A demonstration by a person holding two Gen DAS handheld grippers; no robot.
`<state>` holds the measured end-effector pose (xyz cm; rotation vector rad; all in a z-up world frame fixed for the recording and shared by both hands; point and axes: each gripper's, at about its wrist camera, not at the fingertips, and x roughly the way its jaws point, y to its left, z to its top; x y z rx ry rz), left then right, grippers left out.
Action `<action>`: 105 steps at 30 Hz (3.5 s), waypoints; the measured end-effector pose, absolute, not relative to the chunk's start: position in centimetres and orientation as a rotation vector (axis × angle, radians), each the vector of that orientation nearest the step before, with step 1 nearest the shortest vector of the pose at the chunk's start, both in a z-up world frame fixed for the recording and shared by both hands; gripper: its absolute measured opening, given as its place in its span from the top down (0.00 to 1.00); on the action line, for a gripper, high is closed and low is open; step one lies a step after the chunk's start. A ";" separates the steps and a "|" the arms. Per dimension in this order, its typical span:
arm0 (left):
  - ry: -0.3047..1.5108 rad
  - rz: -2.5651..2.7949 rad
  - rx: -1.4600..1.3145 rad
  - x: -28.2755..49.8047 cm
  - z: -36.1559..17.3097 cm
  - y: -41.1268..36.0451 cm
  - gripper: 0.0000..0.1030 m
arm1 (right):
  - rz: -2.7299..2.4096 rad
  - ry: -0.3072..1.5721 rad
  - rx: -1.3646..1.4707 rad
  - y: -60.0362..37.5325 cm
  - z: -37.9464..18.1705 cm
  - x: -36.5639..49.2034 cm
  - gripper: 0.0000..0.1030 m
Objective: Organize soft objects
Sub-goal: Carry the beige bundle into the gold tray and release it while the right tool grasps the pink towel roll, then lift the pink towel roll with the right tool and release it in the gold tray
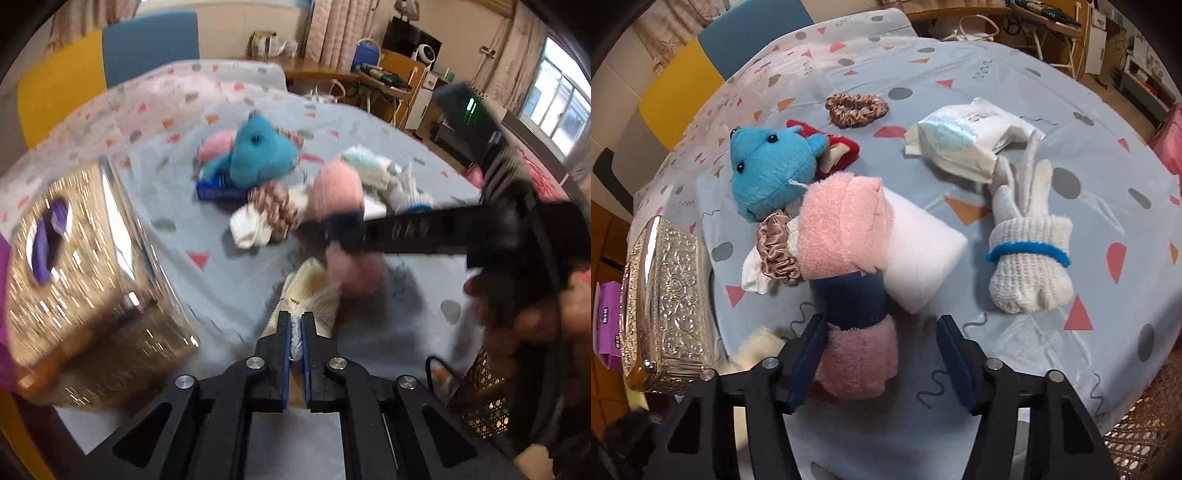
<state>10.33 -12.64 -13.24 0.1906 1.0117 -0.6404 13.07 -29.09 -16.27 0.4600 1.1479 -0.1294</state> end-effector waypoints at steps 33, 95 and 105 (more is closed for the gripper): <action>0.924 -0.629 0.076 13.7 -5.4 -9.8 0.62 | -0.032 1.172 0.440 -27.9 -16.8 13.8 0.67; 0.851 -0.011 -0.287 4.1 -10.3 15.9 0.23 | 0.000 1.063 0.315 -24.3 -13.0 7.9 0.76; 0.825 -0.029 -0.224 2.7 -9.3 14.5 0.21 | 0.025 0.968 0.346 -24.4 -9.2 9.5 0.77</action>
